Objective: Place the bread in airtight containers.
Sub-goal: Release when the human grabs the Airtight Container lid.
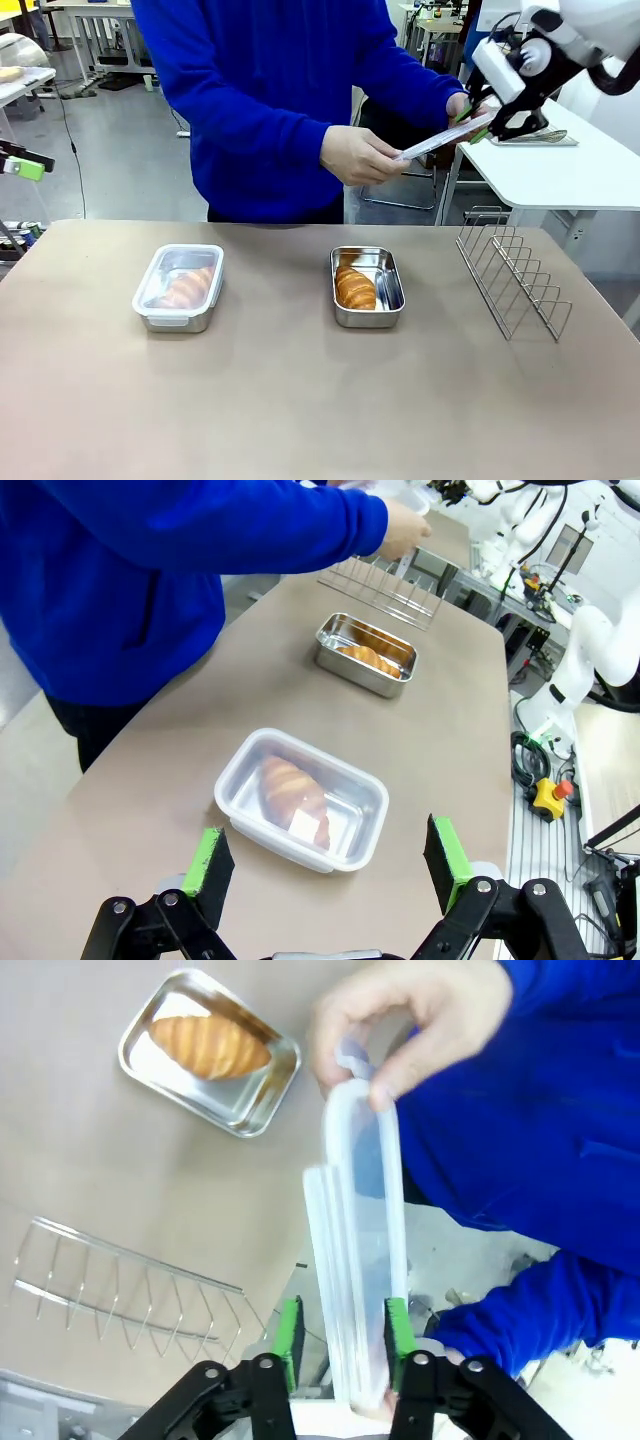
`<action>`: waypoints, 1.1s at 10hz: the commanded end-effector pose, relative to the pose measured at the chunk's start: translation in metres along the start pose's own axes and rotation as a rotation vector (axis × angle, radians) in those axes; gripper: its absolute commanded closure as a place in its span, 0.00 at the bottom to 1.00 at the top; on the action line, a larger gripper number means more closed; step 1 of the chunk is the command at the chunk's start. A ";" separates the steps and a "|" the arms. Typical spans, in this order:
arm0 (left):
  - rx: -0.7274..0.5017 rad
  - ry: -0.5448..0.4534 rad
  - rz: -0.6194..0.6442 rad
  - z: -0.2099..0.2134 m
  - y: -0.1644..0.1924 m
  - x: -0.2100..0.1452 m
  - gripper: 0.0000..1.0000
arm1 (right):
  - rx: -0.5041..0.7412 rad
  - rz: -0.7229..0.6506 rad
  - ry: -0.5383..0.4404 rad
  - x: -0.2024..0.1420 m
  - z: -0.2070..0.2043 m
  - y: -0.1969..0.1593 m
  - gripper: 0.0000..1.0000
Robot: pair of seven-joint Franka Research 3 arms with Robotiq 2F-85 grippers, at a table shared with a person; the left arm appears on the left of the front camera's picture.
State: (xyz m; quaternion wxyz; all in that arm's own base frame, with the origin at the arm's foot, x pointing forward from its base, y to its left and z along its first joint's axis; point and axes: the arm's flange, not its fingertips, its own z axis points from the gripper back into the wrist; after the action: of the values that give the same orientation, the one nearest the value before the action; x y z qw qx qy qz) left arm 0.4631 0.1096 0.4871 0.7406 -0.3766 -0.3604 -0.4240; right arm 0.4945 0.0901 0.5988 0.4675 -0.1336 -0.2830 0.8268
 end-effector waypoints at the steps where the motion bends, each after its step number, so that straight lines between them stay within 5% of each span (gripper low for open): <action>1: -0.008 -0.004 -0.010 0.000 -0.001 0.002 0.00 | -0.059 -0.181 -0.005 -0.007 0.040 0.001 0.00; 5: -0.008 -0.004 -0.010 0.000 -0.001 0.002 0.00 | -0.090 -0.825 -0.340 -0.094 0.088 0.063 0.00; 8: -0.008 -0.004 -0.010 0.000 -0.001 0.002 0.00 | -0.086 -1.093 -0.574 -0.159 0.098 0.147 0.00; 11: -0.008 -0.004 -0.010 0.000 -0.001 0.002 0.00 | -0.100 -1.191 -0.625 -0.188 0.095 0.201 0.00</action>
State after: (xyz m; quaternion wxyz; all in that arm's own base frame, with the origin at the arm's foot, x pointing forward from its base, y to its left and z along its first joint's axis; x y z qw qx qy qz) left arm 0.4625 0.1104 0.4876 0.7408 -0.3761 -0.3612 -0.4235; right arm 0.4033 -0.1931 0.5468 0.7391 0.2641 -0.4579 0.4175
